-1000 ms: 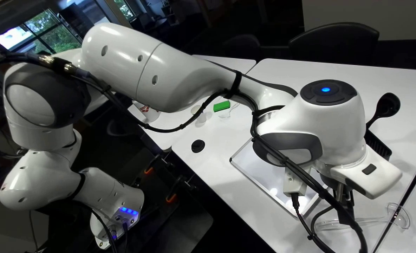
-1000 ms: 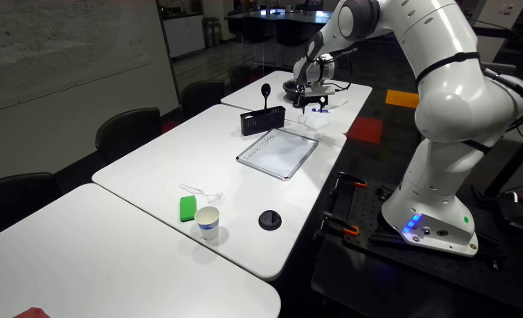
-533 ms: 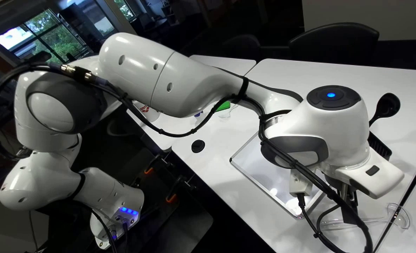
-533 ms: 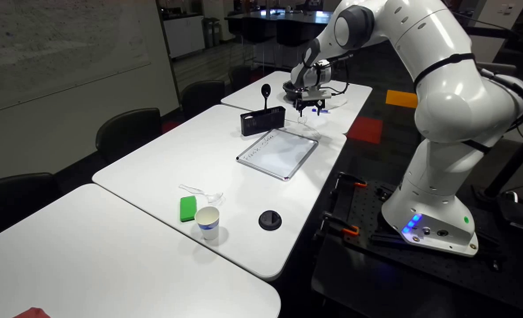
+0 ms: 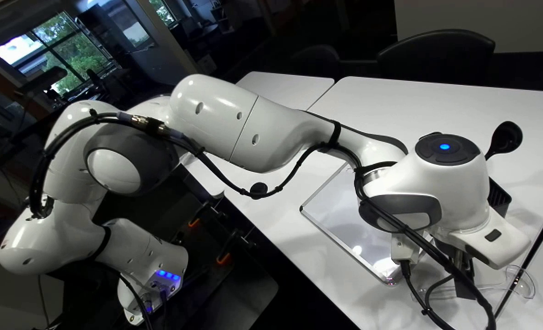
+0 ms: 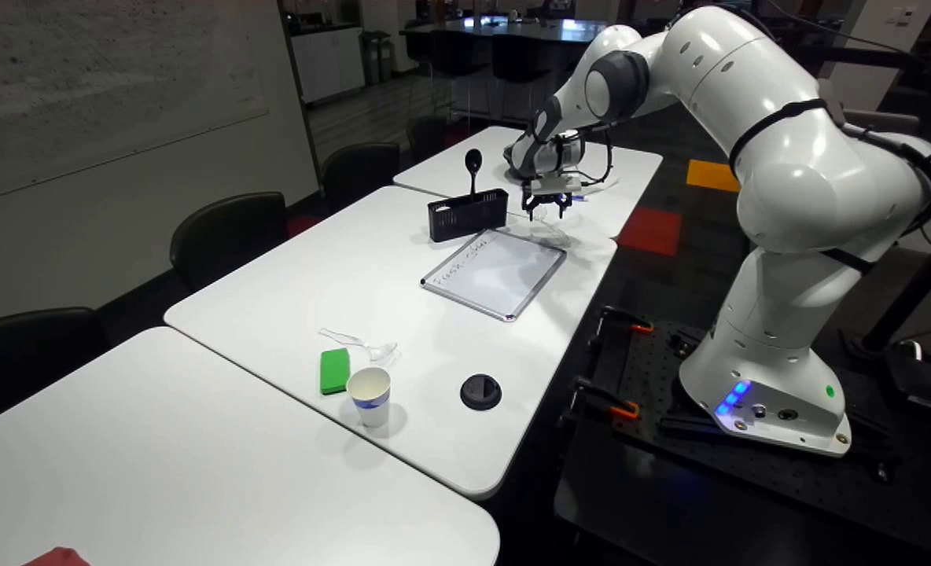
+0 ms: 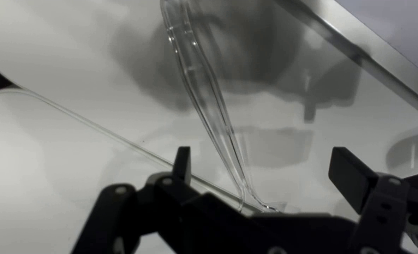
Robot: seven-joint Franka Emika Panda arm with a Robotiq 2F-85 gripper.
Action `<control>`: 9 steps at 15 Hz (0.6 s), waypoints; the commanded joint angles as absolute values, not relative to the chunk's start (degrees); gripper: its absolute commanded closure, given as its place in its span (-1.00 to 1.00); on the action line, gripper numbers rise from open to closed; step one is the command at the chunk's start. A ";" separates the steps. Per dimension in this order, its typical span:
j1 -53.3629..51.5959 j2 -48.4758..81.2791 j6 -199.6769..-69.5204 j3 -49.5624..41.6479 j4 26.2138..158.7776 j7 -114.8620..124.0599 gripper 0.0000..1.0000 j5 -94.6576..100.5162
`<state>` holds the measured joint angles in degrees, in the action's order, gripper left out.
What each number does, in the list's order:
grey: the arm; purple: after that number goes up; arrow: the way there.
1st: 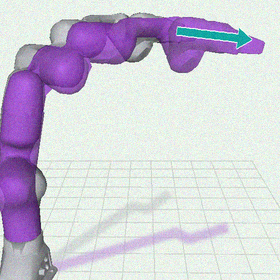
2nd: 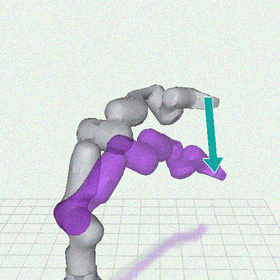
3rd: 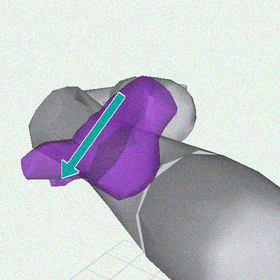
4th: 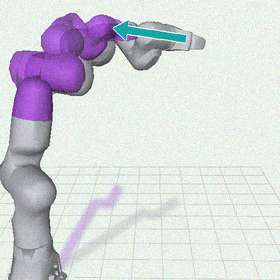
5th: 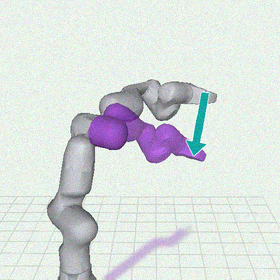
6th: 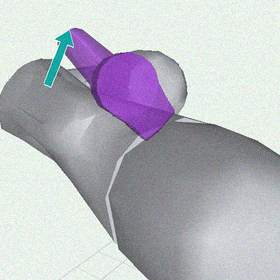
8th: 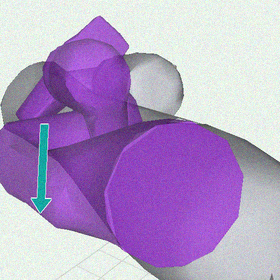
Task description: Put the clear spoon in the black basket
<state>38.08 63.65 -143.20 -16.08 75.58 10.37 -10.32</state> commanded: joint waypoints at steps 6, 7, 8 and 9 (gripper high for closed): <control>41.65 71.87 -137.05 -15.91 62.64 13.11 -1.00 -10.10; 41.94 72.48 -136.37 -15.86 61.61 13.16 -0.81 -10.01; 42.20 73.11 -135.76 -15.76 60.54 13.15 -0.47 -9.93; 42.44 73.74 -135.12 -15.67 59.50 13.22 -0.31 -9.88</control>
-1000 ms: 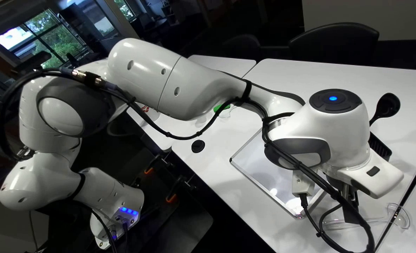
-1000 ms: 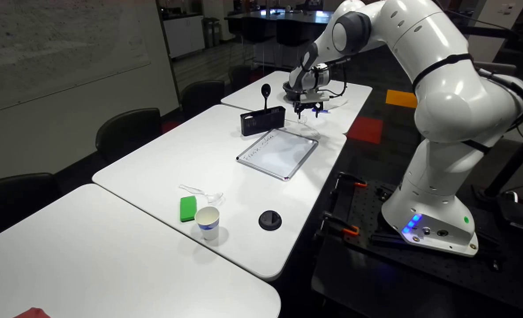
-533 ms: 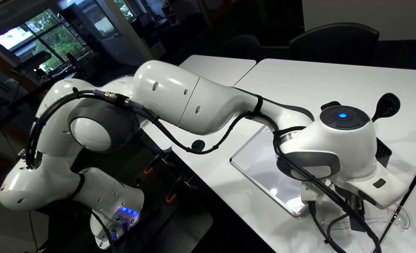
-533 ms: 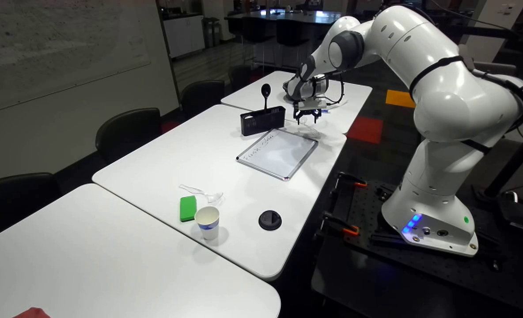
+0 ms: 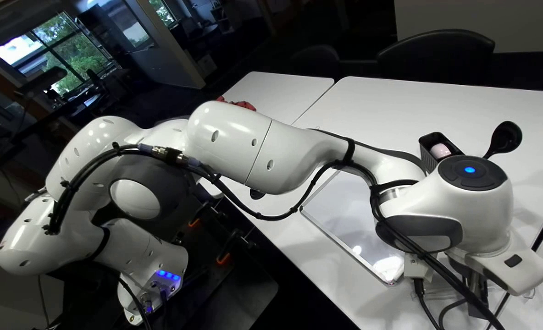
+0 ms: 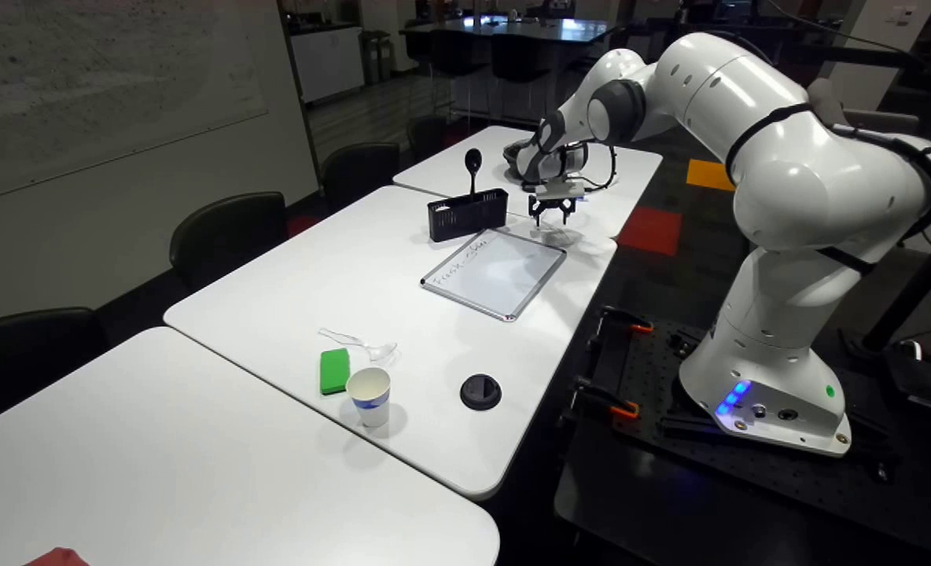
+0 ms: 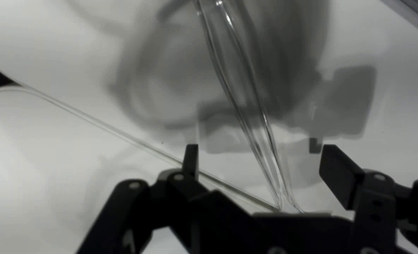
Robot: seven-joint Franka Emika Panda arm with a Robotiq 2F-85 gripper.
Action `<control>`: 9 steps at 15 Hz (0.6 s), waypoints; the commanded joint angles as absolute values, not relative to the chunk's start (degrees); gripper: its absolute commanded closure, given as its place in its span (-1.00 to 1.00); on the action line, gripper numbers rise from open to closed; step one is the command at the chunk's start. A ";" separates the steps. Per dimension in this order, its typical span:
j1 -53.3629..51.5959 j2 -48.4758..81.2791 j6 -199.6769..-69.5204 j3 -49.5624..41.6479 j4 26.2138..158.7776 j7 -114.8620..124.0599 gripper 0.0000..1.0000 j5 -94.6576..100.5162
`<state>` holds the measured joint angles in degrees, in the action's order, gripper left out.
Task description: Put the clear spoon in the black basket
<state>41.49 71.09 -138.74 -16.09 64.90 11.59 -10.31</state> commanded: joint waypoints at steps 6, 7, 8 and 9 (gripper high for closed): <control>43.22 76.78 -132.32 -15.50 54.00 13.57 0.64 -9.50; 43.29 77.16 -132.02 -15.46 53.16 13.62 0.77 -9.43; 43.25 77.53 -131.71 -15.55 52.43 13.81 0.90 -9.30; 43.17 77.51 -131.22 -15.69 52.09 14.24 0.99 -9.23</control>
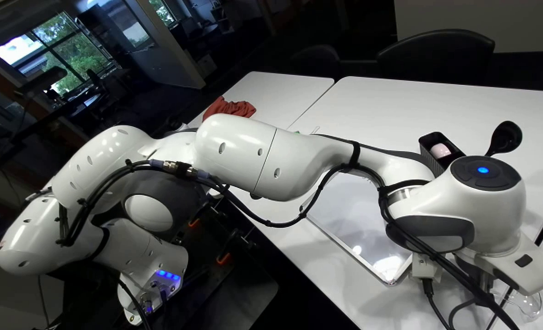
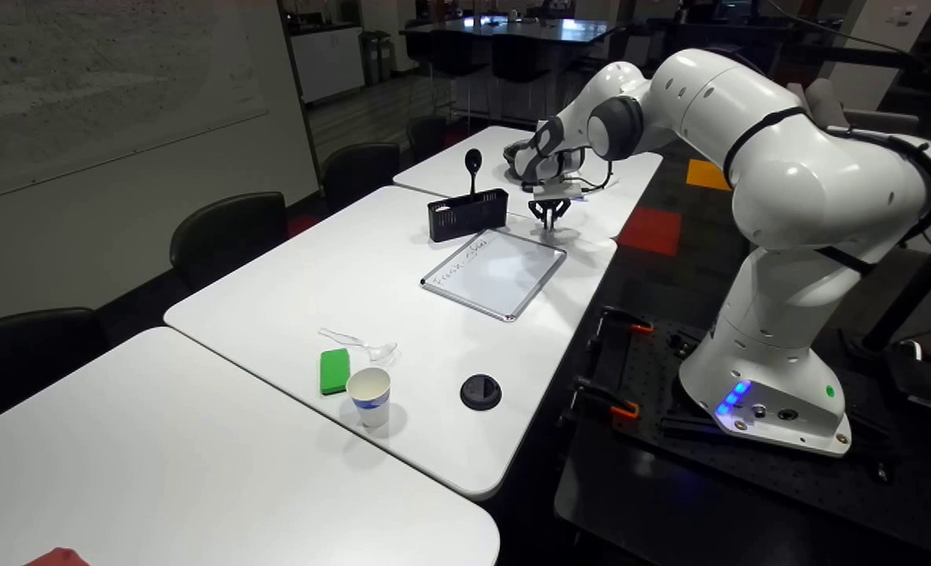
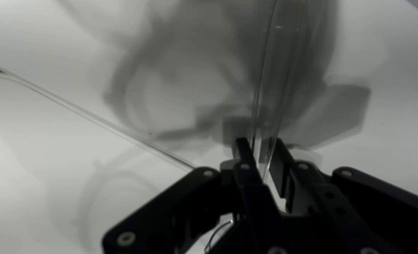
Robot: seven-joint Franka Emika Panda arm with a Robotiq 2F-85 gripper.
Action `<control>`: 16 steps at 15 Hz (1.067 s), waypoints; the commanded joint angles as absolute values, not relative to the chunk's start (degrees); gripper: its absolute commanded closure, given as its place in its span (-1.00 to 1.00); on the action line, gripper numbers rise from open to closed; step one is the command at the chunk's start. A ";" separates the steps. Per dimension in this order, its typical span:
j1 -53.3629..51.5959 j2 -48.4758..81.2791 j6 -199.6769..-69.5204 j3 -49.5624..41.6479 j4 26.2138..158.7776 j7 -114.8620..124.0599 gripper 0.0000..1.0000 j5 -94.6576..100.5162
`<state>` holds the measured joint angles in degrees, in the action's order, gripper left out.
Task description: Put the clear spoon in the black basket
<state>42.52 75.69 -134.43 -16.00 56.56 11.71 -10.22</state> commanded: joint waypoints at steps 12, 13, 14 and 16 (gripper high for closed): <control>37.40 56.67 -134.34 -19.85 73.40 15.62 0.91 -9.34; 36.27 54.33 -134.91 -20.30 75.82 15.58 0.91 -8.88; 35.13 52.07 -135.11 -20.63 77.86 15.13 0.91 -8.29; 32.67 47.67 -136.16 -21.41 82.14 15.09 0.91 -7.13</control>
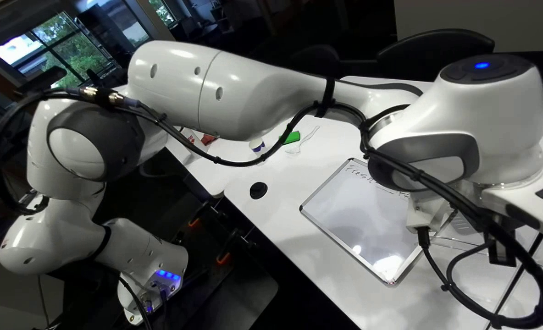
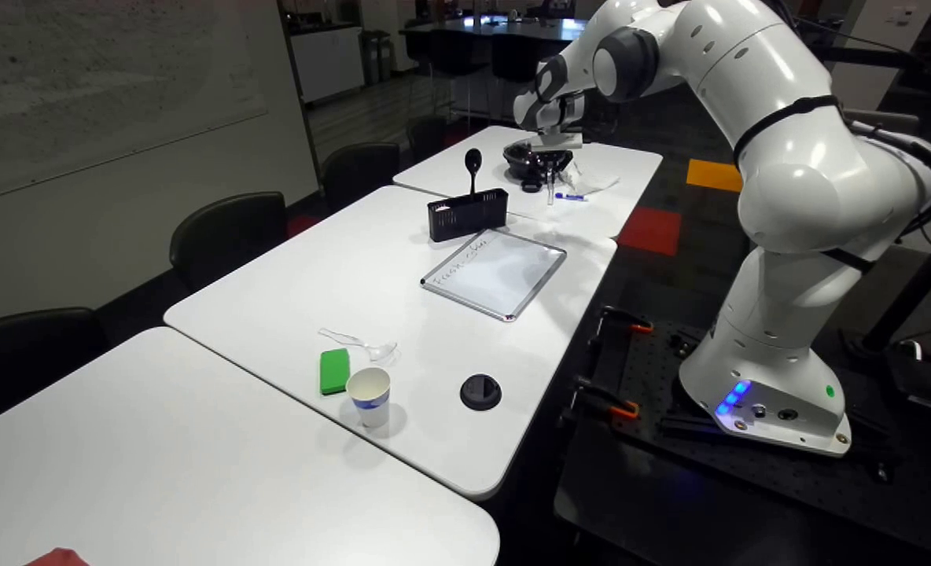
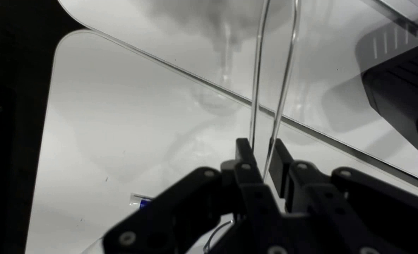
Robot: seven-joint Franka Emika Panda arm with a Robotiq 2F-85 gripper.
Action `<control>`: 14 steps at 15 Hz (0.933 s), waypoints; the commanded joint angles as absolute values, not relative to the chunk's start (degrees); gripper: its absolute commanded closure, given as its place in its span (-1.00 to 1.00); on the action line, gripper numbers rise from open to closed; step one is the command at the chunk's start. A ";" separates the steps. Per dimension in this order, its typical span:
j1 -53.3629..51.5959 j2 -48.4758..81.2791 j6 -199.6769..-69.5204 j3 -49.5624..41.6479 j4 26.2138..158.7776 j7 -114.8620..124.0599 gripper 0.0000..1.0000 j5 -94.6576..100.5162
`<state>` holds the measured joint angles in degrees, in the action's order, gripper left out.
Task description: Put the clear spoon in the black basket
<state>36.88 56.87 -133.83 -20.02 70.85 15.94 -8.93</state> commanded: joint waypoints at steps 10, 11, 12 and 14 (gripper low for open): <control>19.39 23.90 -138.60 -23.80 103.57 16.45 0.91 2.23; 18.24 21.76 -138.36 -23.80 105.14 16.89 0.91 3.57; 16.82 19.54 -138.20 -23.94 106.89 17.68 0.91 5.27; 14.86 16.10 -137.54 -23.61 109.29 18.31 0.91 8.25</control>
